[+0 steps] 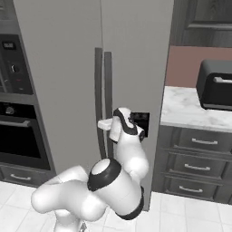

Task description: There's a chicken drumstick in the fridge that needs to be moved to the freezer for freezing. Pick up the chicken drumstick from the fridge, place it on any shelf in the freezer, and close the fridge and freezer doors when done.

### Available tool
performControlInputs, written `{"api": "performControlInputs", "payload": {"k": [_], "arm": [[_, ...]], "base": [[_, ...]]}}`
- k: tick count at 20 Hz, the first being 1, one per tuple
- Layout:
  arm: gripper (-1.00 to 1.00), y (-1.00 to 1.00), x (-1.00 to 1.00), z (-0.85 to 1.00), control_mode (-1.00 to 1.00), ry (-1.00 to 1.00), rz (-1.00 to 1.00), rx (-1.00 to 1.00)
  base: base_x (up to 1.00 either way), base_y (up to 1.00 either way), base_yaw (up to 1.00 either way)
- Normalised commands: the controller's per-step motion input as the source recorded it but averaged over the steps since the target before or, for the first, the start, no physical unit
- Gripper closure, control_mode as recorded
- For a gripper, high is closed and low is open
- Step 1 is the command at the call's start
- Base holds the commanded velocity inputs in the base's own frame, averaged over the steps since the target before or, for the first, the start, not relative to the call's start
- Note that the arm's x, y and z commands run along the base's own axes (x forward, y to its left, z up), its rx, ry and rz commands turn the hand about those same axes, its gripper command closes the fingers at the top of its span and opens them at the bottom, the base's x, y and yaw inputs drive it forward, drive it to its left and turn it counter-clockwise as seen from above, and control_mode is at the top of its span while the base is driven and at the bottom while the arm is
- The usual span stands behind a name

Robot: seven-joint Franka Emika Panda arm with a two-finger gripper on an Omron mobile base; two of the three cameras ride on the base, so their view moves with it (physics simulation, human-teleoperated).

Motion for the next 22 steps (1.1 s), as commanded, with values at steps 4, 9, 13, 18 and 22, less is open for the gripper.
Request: {"api": "performControlInputs", "payload": {"k": [4,9,13,18,22], "arm": [[-1.0,0.81,0.51,0.0,-1.0,0.01,-0.09,-0.02],[-1.0,0.74,0.49,0.0,-1.0,0.03,-0.09,0.0],[-1.0,0.49,0.61,0.0,-1.0,0.05,-0.07,0.0],[-1.0,0.01,0.97,0.0,-1.0,0.08,0.41,0.17],[-1.0,-0.23,0.91,0.0,-1.0,-0.05,0.77,0.2]], "base": [[0.0,0.0,0.0],[0.0,0.0,0.0],[0.0,0.0,0.0],[0.0,0.0,0.0],[0.0,0.0,0.0]]}}
